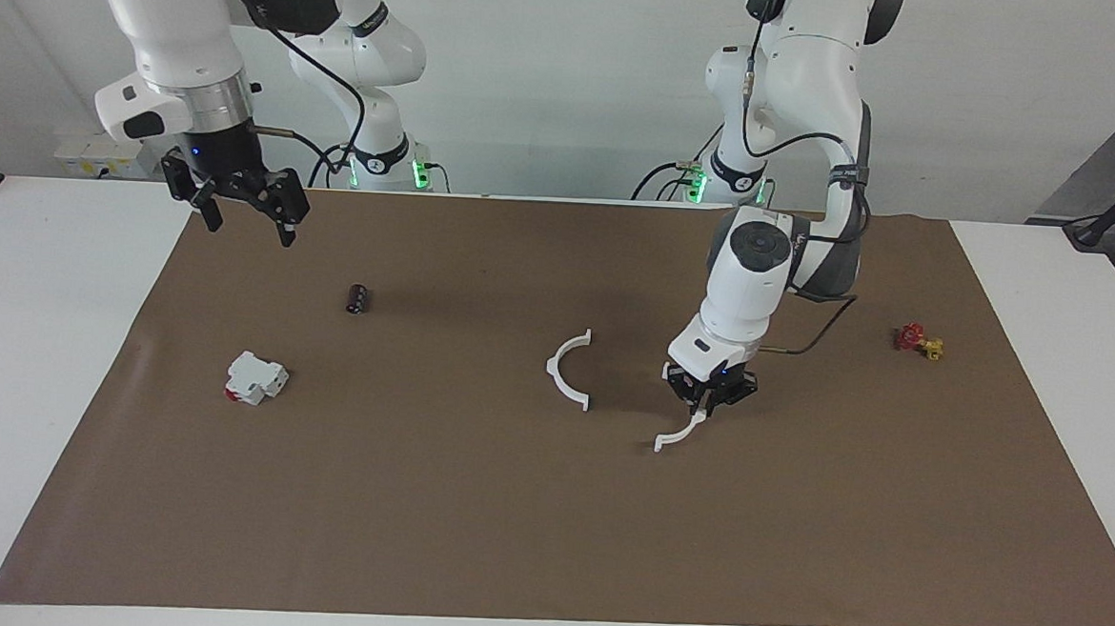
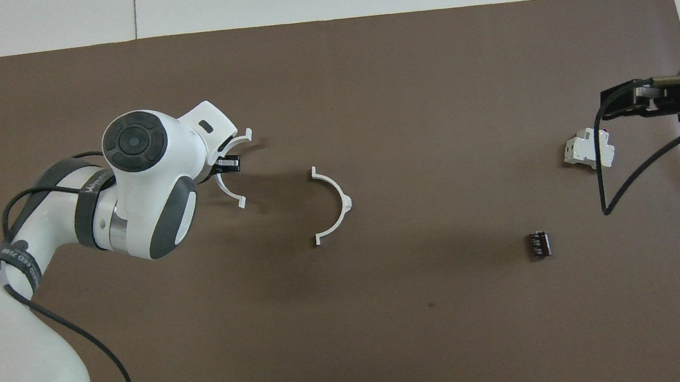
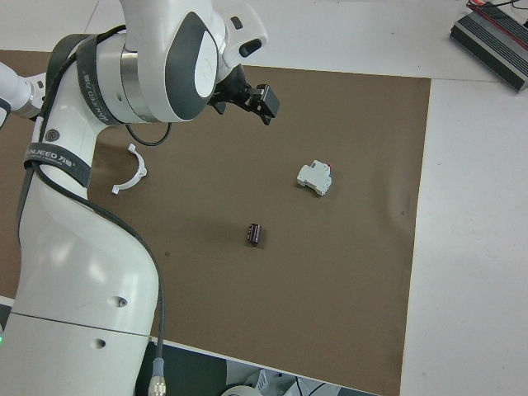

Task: Assemble drain pipe with both arms
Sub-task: 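Retract the right gripper while the left gripper carries its half-ring toward center, then bring the left gripper's half-ring against the placed half-ring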

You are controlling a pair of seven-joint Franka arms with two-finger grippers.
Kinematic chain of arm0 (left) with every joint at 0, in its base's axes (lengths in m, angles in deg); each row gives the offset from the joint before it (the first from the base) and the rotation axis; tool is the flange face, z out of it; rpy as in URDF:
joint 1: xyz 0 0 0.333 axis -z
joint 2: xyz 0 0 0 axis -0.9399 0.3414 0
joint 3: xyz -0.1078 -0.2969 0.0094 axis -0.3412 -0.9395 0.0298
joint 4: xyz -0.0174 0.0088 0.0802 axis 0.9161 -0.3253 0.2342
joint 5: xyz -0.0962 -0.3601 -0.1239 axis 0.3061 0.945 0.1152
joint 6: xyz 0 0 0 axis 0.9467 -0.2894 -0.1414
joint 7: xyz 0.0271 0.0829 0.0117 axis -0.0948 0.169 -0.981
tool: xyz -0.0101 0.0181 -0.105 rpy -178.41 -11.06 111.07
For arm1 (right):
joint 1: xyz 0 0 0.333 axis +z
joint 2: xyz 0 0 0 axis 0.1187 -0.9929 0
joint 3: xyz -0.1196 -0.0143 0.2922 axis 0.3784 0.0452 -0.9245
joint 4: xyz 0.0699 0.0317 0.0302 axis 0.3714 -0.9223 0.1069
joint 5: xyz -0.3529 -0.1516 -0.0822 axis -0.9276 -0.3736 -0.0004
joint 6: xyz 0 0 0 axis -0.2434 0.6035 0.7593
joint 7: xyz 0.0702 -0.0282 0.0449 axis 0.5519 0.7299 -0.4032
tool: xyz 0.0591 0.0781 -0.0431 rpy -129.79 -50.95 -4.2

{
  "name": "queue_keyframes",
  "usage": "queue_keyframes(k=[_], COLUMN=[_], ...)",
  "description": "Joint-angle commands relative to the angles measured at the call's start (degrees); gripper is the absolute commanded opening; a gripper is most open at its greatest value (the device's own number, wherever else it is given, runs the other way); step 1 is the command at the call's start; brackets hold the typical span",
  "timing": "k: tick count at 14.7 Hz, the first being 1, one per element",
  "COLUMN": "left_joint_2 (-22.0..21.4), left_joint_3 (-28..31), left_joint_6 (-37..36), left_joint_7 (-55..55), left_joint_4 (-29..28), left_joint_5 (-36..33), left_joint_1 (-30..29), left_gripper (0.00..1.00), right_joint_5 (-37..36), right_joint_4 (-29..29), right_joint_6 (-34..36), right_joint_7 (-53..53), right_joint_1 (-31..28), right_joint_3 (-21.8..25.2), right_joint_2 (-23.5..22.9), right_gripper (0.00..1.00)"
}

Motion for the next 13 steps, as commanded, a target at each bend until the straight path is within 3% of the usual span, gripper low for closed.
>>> queue_keyframes(k=[1, 3, 6, 10, 13], left_joint_2=[-1.63, -1.98, -2.07, -2.68, -2.95], left_joint_3=[1.0, 1.0, 1.0, 0.91, 0.83], left_joint_6=[-1.79, -1.79, -1.79, -1.71, -0.92], left_joint_7=[-3.13, -4.01, -6.47, -9.29, -9.9], left_joint_4=[-1.1, -1.37, -1.81, -2.95, -4.18], left_joint_5=[-1.3, -1.38, -2.69, -4.28, -4.28], left_joint_1=[2.89, 4.03, 5.52, 6.76, 7.02], left_gripper=[0.0, 0.0, 0.0, 0.0, 0.0], right_joint_5=[2.23, 3.28, 3.37, 3.29, 3.28], right_joint_4=[2.13, 2.84, -1.1, -0.67, -0.5], right_joint_6=[5.28, 7.92, 6.97, 6.97, 8.19], right_joint_7=[-5.64, -6.37, -6.19, -6.98, -7.34], right_joint_1=[2.01, 1.83, 0.78, -3.61, -3.79], right_joint_3=[4.36, 4.81, 4.72, 1.31, 0.94], right_joint_2=[0.84, 1.53, 4.17, 4.53, 4.53], right_gripper=[1.0, 1.0, 1.0, 1.0, 1.0])
